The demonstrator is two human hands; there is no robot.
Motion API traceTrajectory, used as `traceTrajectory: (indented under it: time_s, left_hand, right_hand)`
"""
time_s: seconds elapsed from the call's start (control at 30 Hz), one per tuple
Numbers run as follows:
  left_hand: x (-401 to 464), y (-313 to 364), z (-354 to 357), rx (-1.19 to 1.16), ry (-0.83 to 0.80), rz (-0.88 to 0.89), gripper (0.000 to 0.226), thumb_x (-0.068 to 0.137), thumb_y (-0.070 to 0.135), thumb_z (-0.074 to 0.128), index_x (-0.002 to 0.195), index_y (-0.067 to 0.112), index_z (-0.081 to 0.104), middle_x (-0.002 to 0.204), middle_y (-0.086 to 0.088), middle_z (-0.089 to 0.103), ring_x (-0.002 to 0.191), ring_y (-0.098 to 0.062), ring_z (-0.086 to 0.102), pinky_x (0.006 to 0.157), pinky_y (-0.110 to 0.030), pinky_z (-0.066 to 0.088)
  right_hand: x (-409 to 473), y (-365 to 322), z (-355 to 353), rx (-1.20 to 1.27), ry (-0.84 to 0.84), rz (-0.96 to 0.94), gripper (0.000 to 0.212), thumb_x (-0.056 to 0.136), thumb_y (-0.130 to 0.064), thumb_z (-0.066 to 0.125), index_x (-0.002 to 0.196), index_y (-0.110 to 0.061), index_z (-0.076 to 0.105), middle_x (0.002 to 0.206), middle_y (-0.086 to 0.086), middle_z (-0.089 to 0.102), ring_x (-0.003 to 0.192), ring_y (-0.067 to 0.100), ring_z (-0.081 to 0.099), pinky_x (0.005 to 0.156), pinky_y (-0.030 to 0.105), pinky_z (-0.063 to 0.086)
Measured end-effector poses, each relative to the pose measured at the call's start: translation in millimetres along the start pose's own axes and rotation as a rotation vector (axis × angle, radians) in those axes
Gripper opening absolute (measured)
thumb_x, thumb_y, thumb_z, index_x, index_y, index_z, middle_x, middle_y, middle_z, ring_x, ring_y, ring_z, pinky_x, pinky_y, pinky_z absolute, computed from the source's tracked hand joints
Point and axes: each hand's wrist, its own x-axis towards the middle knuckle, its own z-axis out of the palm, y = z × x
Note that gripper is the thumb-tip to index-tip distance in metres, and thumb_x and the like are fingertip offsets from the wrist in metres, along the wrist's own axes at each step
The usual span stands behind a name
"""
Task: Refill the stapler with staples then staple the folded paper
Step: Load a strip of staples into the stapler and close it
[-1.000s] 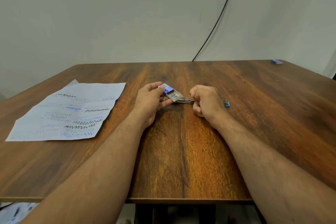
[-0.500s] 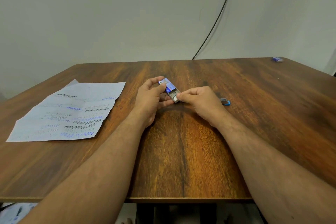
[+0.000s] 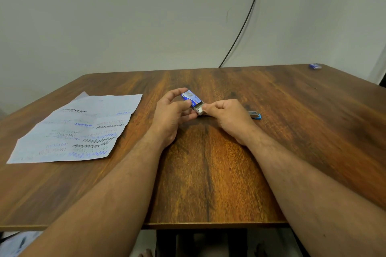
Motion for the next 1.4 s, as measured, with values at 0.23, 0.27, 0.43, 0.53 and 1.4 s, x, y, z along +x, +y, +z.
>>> traceTrajectory:
  time_s: [0.23,0.27,0.43,0.53,1.4]
  left_hand:
    - [-3.1,-1.6,0.9,0.073,-0.073,0.018,0.051,0.082,-0.013,0.061,0.125,0.015,0.062,0.094,-0.016,0.074,0.075,-0.021,0.070,0.064,-0.027,0.059]
    - [-3.1,-1.5,0.7,0.067,-0.081,0.020,0.052,0.082,-0.014,0.061,0.125,0.015,0.062,0.094,-0.017,0.073,0.076,-0.022,0.070,0.063,-0.027,0.060]
    - [-3.7,-2.4,-0.2,0.095,-0.123,0.035,0.058,0.081,-0.016,0.064,0.130,0.016,0.059,0.098,-0.021,0.071,0.081,-0.024,0.069,0.070,-0.031,0.061]
    - [-5.7,-1.6,0.6,0.171,-0.157,0.046,0.068,0.078,-0.017,0.069,0.135,0.016,0.053,0.098,-0.014,0.075,0.083,-0.022,0.073,0.066,-0.030,0.059]
    - [-8.6,-7.9,15.5,1.194,0.300,0.126,0.045,0.088,0.026,0.058,0.132,0.015,0.060,0.136,-0.011,0.061,0.132,-0.030,0.049,0.119,-0.045,0.024]
  right_hand:
    - [0.0,-0.6,0.8,-0.007,0.037,-0.005,0.024,0.092,-0.040,0.068,0.085,-0.021,0.082,0.085,-0.009,0.077,0.080,0.006,0.067,0.072,0.027,0.048]
    - [0.2,-0.1,1.2,0.003,0.046,-0.007,0.024,0.091,-0.039,0.069,0.085,-0.021,0.082,0.084,-0.008,0.077,0.079,0.006,0.067,0.072,0.028,0.047]
    - [0.0,0.3,1.8,0.009,0.064,0.001,0.024,0.091,-0.040,0.070,0.087,-0.019,0.082,0.082,-0.006,0.077,0.075,0.005,0.066,0.070,0.028,0.047]
    - [-0.2,-0.4,1.4,0.010,0.084,0.009,0.029,0.091,-0.044,0.069,0.084,-0.019,0.081,0.073,-0.009,0.073,0.064,0.001,0.060,0.065,0.026,0.042]
    - [-5.5,-8.7,-1.7,0.312,0.091,0.041,0.024,0.102,-0.004,0.033,0.109,-0.023,0.046,0.103,0.010,0.069,0.041,0.018,0.058,0.031,0.021,0.030]
